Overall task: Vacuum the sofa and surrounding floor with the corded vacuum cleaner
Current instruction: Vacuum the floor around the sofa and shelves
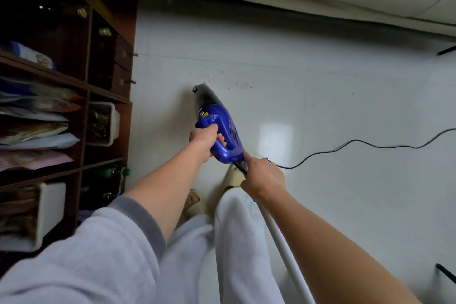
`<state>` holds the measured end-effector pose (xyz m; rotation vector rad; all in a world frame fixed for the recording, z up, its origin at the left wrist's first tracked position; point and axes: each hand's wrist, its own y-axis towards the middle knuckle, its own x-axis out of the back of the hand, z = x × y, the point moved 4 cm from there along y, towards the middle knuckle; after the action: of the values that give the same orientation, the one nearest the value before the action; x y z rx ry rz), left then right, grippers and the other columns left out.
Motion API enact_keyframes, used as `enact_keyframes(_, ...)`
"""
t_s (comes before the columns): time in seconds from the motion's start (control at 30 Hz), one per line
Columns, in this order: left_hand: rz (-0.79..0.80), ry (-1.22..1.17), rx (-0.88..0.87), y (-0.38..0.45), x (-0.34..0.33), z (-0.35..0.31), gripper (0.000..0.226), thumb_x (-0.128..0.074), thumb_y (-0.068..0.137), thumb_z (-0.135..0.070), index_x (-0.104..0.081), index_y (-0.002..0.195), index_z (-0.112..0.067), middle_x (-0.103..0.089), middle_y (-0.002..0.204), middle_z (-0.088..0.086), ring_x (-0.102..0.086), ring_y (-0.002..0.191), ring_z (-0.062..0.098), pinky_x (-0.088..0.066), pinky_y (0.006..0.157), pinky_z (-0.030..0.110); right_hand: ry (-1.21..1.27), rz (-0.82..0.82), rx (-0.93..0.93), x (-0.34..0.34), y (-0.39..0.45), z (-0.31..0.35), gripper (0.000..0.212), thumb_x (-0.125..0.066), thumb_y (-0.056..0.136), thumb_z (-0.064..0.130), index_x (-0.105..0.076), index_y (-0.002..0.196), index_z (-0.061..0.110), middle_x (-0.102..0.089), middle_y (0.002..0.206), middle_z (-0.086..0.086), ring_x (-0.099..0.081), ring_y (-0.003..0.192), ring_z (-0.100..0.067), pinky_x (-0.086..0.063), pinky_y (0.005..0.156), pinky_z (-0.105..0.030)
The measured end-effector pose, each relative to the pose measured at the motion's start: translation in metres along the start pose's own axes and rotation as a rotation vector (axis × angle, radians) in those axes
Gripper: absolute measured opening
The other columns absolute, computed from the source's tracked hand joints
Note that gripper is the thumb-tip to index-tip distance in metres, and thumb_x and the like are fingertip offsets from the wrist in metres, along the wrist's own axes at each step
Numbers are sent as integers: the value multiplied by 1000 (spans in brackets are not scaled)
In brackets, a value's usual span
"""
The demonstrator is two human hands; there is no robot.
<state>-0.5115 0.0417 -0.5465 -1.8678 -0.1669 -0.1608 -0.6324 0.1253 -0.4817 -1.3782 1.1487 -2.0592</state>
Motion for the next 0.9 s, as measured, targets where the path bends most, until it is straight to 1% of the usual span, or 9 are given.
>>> enact_keyframes(0.13,23,15,3,0,-12,5,9,-49,90,-6,-55,84,-3,-54,60,4,-52,49,15,-48,51,27,16,-24,-35,-1,-6,-10,50,-50,83,7,-42,130,23,-54,94,-4,-59,92,-26,-43,64,-31)
enact_keyframes(0.23,53,52,12,0,-20,9,7,-50,90,-6,-56,87,-4,-55,60,4,-54,50,15,-49,53,27,34,-39,-59,-3,-10,-18,53,-51,82,6,-41,131,23,-59,99,-5,-59,94,-26,-41,64,-31)
enact_keyframes(0.37,81,78,14,0,-31,13,7,-50,89,-6,-56,87,-4,-54,60,4,-53,50,15,-49,53,28,58,-74,-89,-5,-14,-26,51,-49,82,6,-42,130,23,-61,100,-5,-54,84,-24,-38,62,-30)
enact_keyframes(0.53,114,115,2,-5,-47,16,9,-49,89,-5,-53,81,-5,-52,56,3,-50,45,14,-47,50,27,85,-84,-136,-9,-21,-37,48,-50,83,7,-41,128,22,-61,100,-5,-50,79,-23,-39,62,-30)
enact_keyframes(0.67,155,148,3,-9,-60,20,8,-47,88,-4,-53,82,-5,-51,57,4,-50,48,15,-47,51,28,99,-83,-173,-12,-25,-47,45,-52,84,8,-41,126,21,-54,92,-2,-48,76,-23,-38,60,-30)
enact_keyframes(0.77,173,166,9,-11,-67,25,8,-48,88,-4,-53,83,-5,-52,58,4,-50,48,14,-47,51,28,103,-88,-192,-14,-29,-55,45,-51,84,7,-40,125,20,-56,95,-3,-48,75,-23,-36,58,-30)
enact_keyframes(0.9,216,210,21,-15,-80,30,7,-49,89,-5,-55,86,-6,-53,60,3,-51,50,14,-48,52,27,109,-115,-225,-17,-33,-65,46,-50,83,5,-40,125,19,-51,89,-2,-48,75,-23,-36,58,-29)
